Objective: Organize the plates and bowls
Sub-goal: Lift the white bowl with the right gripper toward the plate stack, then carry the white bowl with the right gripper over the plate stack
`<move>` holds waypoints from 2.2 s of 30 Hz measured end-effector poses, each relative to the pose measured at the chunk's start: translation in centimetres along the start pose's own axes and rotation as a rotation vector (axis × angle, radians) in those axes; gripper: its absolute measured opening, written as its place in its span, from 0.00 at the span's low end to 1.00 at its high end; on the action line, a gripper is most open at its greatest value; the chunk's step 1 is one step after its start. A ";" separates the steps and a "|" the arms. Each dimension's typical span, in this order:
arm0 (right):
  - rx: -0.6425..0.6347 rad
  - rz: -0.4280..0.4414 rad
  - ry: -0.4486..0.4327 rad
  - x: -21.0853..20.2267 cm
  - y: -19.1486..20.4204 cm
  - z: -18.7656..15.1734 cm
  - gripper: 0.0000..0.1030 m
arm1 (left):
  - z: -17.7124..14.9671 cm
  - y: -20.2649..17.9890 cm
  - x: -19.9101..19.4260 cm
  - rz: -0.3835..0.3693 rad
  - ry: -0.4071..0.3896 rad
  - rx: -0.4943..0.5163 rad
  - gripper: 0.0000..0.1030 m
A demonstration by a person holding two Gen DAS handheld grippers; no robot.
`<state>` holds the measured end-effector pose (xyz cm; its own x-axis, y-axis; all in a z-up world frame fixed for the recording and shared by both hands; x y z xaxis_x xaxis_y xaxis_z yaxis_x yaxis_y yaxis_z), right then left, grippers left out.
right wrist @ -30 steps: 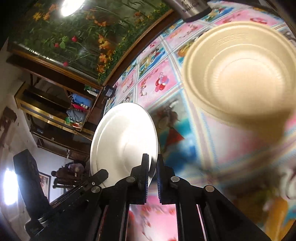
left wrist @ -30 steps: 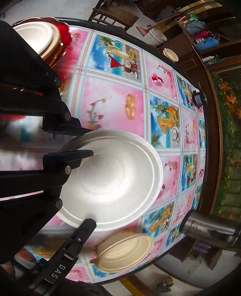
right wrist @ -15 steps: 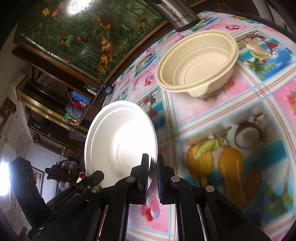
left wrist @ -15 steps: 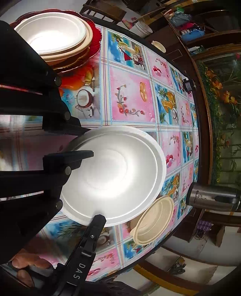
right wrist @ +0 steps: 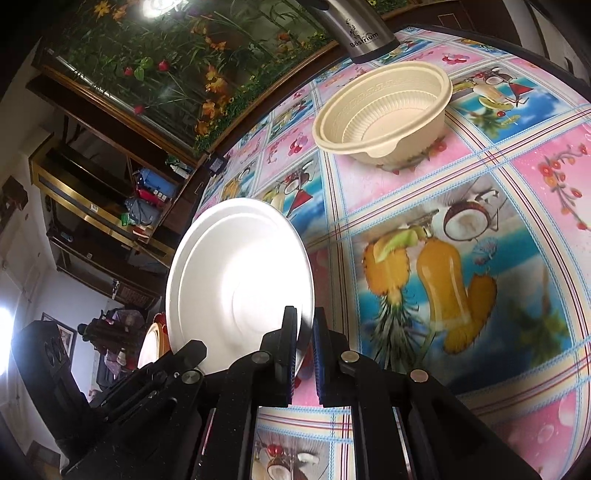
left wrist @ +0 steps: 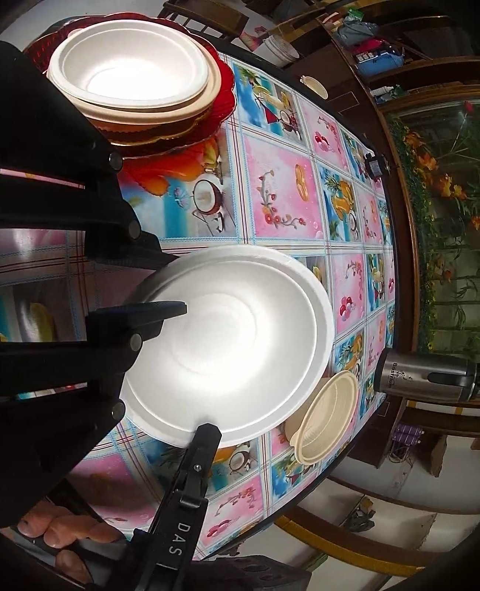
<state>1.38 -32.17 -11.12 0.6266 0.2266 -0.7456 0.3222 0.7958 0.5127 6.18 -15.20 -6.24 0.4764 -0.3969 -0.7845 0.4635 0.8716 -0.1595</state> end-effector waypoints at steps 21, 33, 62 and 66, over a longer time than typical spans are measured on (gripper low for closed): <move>-0.048 0.004 0.033 -0.9 1.1 -2.3 0.08 | -2.2 0.0 -2.4 -0.015 -0.012 0.021 0.15; -0.070 0.021 0.018 -2.0 1.9 -2.4 0.08 | -2.3 -0.1 -4.4 -0.010 -0.052 0.037 0.15; -0.094 0.070 -0.003 -3.1 4.1 -2.3 0.10 | -2.0 0.0 -7.8 0.000 -0.123 0.055 0.15; -0.093 0.075 -0.001 -3.0 4.4 -2.4 0.10 | -2.1 0.4 -7.9 0.007 -0.125 0.050 0.15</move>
<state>-0.77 -28.02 -7.67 0.6474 0.2865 -0.7062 0.2077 0.8252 0.5252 1.06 -11.17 -1.35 0.5678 -0.4260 -0.7043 0.4950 0.8604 -0.1213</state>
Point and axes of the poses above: each gripper's, at about its wrist camera, not at the fingertips, and x roughly the way its jaws point, y to its left, z to its top, the point moved 4 cm from there along x, roughly the way its jaws point, and after that the axes turned 11 degrees about -z, right-handed, at the moved point
